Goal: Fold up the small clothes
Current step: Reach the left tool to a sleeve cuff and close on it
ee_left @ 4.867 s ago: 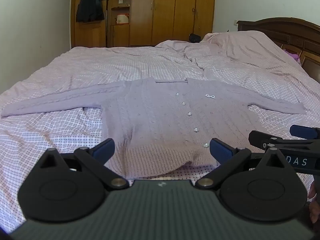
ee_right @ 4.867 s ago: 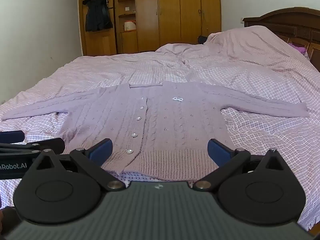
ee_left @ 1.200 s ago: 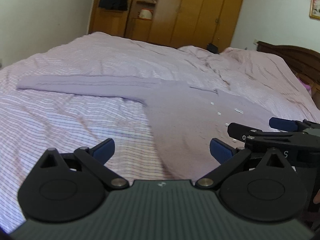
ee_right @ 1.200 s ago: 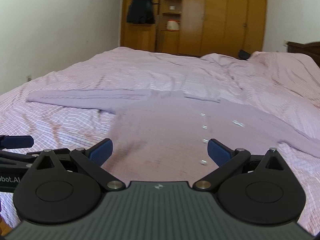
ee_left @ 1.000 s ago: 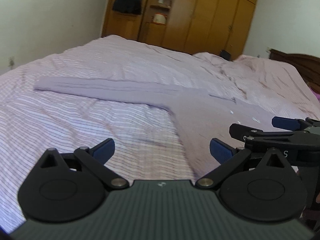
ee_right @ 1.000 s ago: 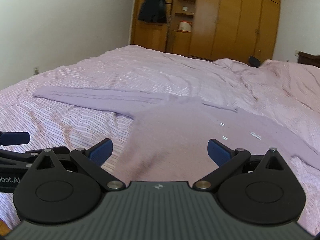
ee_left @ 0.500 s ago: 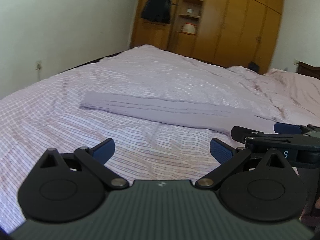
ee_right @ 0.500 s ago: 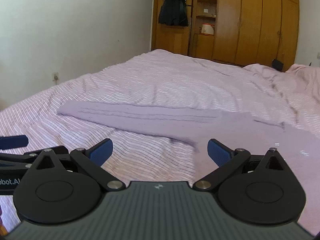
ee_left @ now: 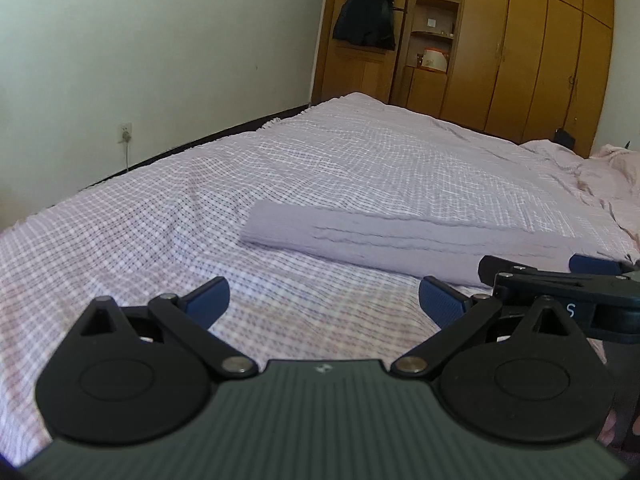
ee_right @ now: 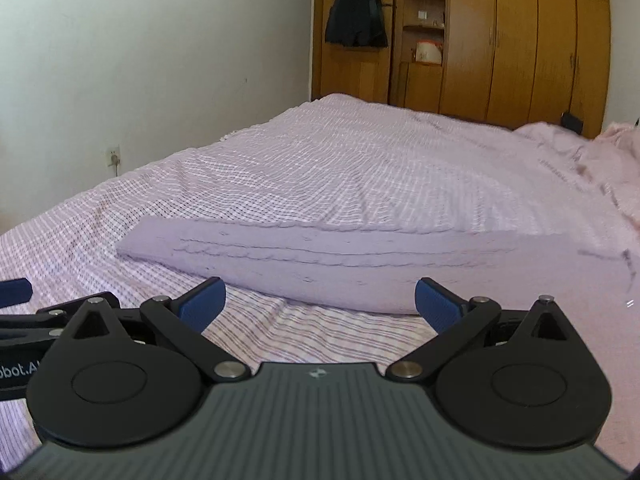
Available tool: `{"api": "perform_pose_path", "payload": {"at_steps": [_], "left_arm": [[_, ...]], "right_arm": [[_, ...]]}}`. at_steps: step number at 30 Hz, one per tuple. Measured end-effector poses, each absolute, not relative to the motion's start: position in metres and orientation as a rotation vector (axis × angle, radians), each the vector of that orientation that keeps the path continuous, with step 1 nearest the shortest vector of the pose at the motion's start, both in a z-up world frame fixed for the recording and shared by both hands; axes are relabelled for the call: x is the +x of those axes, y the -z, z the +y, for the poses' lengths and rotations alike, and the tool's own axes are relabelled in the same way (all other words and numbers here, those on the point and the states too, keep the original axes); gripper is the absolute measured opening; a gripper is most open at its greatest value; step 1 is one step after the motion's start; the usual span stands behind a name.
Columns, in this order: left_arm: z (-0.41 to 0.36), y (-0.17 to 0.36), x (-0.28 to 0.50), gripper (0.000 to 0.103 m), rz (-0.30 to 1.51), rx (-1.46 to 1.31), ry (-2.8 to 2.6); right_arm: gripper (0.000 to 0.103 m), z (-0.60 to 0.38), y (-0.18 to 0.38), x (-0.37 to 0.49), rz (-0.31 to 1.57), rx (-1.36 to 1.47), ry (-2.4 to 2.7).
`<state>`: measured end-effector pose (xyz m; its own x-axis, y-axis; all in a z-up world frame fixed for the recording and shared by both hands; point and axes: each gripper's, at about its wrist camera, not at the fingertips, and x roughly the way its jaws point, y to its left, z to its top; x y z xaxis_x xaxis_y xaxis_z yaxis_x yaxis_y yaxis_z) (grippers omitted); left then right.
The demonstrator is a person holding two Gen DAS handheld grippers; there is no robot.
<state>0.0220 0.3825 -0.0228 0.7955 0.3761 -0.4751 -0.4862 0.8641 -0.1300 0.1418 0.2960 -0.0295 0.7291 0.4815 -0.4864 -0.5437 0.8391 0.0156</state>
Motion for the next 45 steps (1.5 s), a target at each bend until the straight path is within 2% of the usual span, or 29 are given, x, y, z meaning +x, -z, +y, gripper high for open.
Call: {"api": "perform_pose_path", "payload": {"at_steps": [12, 19, 25, 29, 36, 38, 39, 40, 41, 45], "left_arm": [[0.432, 0.062, 0.086, 0.103, 0.441, -0.382, -0.437], [0.464, 0.091, 0.115, 0.103, 0.455, -0.532, -0.457], [0.475, 0.096, 0.135, 0.103, 0.437, -0.532, -0.452], [0.489, 0.097, 0.145, 0.103, 0.388, -0.598, -0.437], [0.502, 0.101, 0.141, 0.103, 0.299, -0.686, -0.403], [0.499, 0.1, 0.137, 0.093, 0.292, -0.676, -0.428], [0.497, 0.1, 0.134, 0.077, 0.291, -0.675, -0.46], [0.496, 0.1, 0.132, 0.038, 0.288, -0.683, -0.491], [0.496, 0.102, 0.131, 0.014, 0.296, -0.695, -0.528], [0.489, 0.098, 0.127, 0.013, 0.293, -0.66, -0.552]], "right_arm": [[0.103, 0.337, 0.068, 0.216, 0.654, 0.007, -0.532], [0.103, 0.345, 0.076, 0.234, 0.592, -0.021, -0.488], [0.103, 0.342, 0.08, 0.229, 0.605, -0.029, -0.621], [0.103, 0.34, 0.078, 0.231, 0.538, -0.02, -0.592], [0.103, 0.32, 0.077, 0.249, 0.531, 0.071, -0.522], [0.103, 0.316, 0.079, 0.252, 0.539, 0.084, -0.524], [0.103, 0.316, 0.079, 0.251, 0.537, 0.086, -0.531], [0.103, 0.317, 0.078, 0.249, 0.532, 0.081, -0.543], [0.103, 0.319, 0.078, 0.248, 0.525, 0.071, -0.553], [0.103, 0.326, 0.074, 0.243, 0.509, 0.06, -0.582]]}}
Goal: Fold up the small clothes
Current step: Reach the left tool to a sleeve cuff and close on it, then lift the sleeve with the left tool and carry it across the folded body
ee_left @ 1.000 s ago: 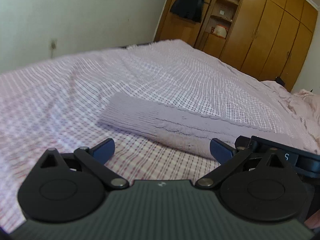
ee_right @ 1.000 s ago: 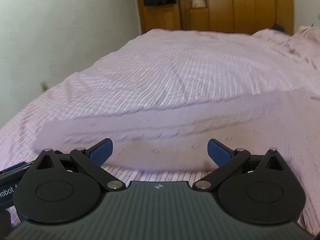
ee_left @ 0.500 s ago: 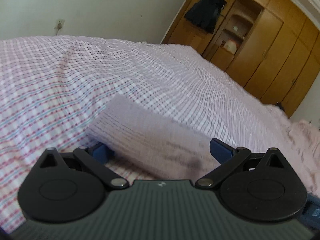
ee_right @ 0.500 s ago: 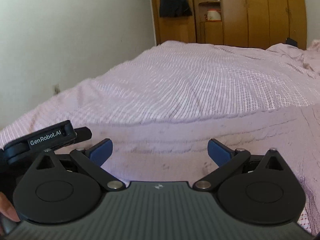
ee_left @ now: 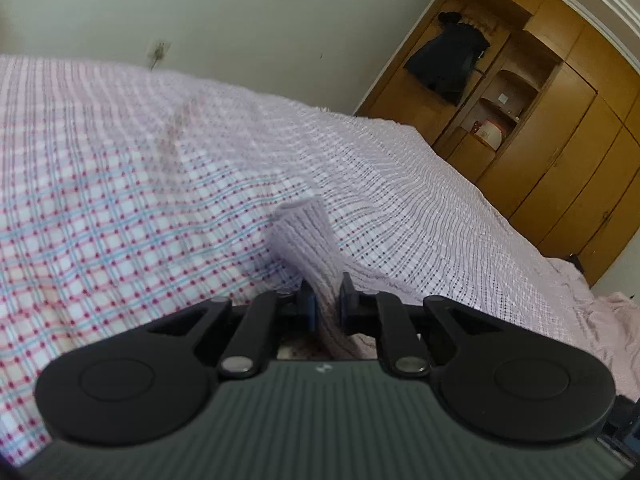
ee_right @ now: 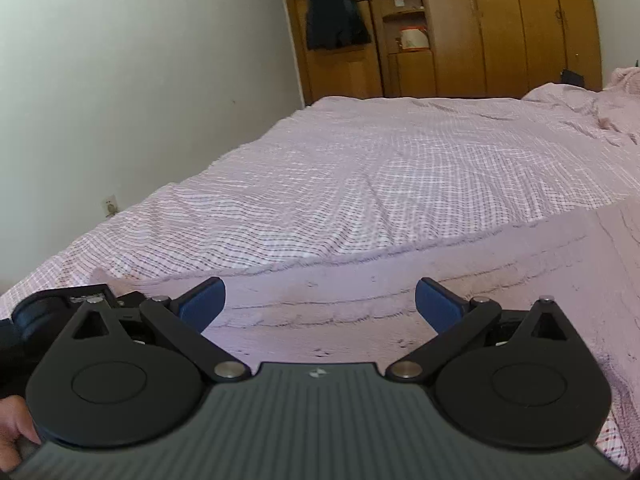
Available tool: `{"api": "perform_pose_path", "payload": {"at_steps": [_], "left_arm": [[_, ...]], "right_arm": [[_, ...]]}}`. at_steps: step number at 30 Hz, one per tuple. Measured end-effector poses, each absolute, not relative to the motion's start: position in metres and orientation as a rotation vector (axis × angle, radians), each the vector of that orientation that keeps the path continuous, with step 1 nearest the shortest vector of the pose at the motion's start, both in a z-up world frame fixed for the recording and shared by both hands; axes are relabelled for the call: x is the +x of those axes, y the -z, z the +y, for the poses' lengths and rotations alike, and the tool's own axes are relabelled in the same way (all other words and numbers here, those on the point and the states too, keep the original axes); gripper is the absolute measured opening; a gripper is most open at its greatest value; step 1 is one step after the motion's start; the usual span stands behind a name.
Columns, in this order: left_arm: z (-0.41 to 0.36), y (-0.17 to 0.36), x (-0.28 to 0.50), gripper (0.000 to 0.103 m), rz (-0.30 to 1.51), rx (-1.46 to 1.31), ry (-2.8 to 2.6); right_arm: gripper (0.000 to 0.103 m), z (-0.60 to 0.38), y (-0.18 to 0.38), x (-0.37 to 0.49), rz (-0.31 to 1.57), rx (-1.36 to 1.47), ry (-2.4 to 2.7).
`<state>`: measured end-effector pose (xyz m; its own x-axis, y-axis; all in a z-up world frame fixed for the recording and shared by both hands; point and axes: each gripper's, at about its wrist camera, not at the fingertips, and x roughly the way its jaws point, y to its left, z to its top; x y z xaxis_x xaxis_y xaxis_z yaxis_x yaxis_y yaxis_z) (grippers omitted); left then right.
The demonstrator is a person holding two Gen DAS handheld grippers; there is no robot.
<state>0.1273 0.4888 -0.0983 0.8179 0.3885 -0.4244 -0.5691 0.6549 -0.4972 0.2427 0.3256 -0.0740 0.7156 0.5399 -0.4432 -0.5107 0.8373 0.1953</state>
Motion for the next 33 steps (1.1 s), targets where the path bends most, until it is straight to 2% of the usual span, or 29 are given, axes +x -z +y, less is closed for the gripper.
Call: {"api": "perform_pose_path", "payload": {"at_steps": [11, 19, 33], "left_arm": [[0.444, 0.062, 0.144, 0.012, 0.282, -0.446, -0.539], [0.402, 0.048, 0.163, 0.012, 0.311, -0.348, -0.465], [0.356, 0.007, 0.178, 0.012, 0.31, -0.268, -0.394]], "right_arm": [[0.103, 0.322, 0.082, 0.243, 0.55, 0.087, -0.551], [0.103, 0.303, 0.07, 0.248, 0.591, 0.15, -0.553], [0.103, 0.246, 0.039, 0.253, 0.548, 0.219, -0.564]]}}
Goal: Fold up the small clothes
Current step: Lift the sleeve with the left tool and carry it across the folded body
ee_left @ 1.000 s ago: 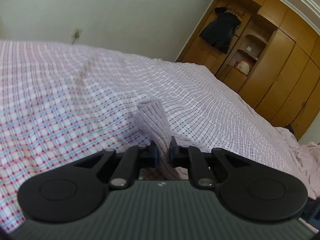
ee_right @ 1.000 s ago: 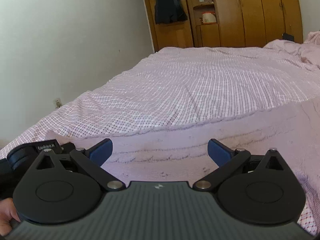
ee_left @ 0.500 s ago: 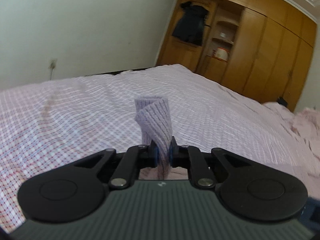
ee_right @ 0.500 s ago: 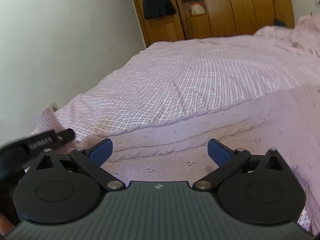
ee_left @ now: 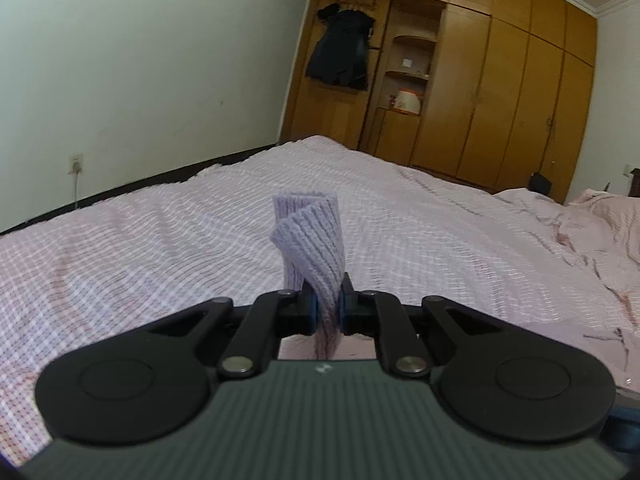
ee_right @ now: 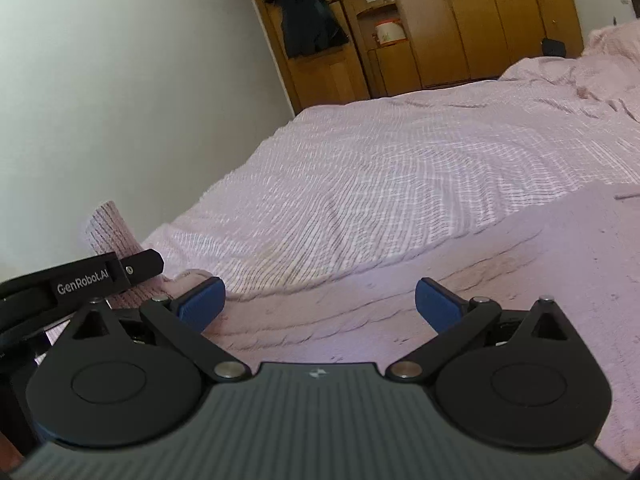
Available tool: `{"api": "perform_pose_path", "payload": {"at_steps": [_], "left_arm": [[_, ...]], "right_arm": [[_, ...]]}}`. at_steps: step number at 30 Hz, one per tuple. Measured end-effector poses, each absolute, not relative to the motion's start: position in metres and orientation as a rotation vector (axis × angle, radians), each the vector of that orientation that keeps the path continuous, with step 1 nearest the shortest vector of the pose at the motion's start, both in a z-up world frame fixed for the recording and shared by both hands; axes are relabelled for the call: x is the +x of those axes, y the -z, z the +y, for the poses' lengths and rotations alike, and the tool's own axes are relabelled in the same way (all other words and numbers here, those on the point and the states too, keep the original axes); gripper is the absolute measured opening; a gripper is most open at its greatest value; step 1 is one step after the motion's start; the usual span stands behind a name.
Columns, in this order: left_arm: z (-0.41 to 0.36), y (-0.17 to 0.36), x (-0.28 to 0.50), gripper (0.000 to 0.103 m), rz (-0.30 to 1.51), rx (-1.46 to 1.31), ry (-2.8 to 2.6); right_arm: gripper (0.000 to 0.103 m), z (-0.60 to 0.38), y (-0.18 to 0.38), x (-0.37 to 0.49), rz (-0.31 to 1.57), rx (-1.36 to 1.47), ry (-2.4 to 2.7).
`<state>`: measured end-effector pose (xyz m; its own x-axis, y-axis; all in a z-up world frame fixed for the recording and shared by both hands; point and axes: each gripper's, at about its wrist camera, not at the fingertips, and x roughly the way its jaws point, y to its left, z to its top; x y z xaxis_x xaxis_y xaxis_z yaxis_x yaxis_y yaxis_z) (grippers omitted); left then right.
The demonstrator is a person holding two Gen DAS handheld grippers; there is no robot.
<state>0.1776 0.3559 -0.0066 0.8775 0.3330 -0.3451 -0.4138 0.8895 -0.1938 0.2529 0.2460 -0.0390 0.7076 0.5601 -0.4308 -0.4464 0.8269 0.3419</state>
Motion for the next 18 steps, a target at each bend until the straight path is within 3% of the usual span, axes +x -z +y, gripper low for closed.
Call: {"api": "perform_pose_path", "payload": {"at_steps": [18], "left_arm": [[0.236, -0.038, 0.214, 0.012, 0.258, -0.161, -0.279]], "right_arm": [[0.103, 0.125, -0.014, 0.26, 0.48, 0.236, -0.516]]}}
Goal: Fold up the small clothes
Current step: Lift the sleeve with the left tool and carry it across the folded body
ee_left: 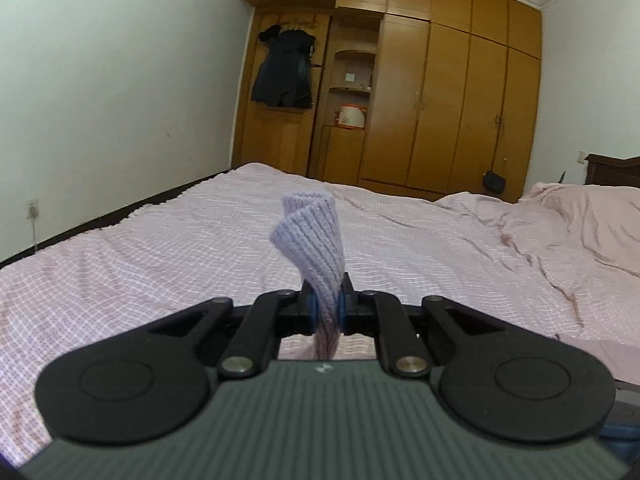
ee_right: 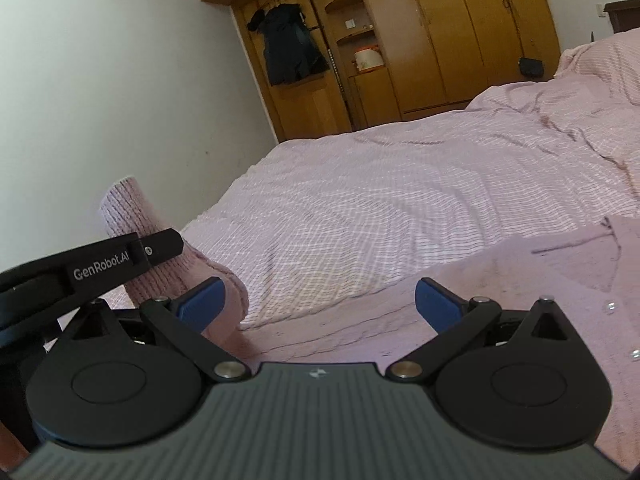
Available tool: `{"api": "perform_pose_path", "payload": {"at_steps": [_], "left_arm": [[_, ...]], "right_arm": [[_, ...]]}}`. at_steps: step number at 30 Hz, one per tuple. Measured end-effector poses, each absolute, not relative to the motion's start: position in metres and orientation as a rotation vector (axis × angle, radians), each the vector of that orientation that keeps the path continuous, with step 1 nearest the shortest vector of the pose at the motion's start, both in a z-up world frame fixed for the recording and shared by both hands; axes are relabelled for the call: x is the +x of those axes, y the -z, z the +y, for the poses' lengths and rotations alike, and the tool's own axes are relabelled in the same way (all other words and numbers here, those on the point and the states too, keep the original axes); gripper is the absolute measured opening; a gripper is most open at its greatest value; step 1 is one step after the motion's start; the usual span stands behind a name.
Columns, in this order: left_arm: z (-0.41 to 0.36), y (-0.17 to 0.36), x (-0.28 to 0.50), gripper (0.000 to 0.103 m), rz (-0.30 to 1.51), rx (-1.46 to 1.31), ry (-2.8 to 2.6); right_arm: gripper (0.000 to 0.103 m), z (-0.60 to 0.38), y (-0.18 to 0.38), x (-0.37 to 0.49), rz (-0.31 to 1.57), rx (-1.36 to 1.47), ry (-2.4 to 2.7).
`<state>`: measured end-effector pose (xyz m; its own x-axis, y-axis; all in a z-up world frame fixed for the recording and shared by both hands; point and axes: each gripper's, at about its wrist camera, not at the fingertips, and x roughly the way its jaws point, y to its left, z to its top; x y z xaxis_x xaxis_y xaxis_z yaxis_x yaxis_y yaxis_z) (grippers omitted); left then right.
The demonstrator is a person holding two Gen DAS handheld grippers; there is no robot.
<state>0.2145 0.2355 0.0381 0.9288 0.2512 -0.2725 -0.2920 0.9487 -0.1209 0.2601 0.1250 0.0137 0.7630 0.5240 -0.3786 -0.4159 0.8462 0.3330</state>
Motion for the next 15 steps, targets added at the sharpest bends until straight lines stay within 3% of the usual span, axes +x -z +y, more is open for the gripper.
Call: {"api": "perform_pose_path", "payload": {"at_steps": [15], "left_arm": [[0.155, -0.032, 0.251, 0.012, 0.285, -0.102, -0.203]], "right_arm": [[0.103, 0.033, -0.001, 0.274, 0.483, 0.312, -0.416]]}}
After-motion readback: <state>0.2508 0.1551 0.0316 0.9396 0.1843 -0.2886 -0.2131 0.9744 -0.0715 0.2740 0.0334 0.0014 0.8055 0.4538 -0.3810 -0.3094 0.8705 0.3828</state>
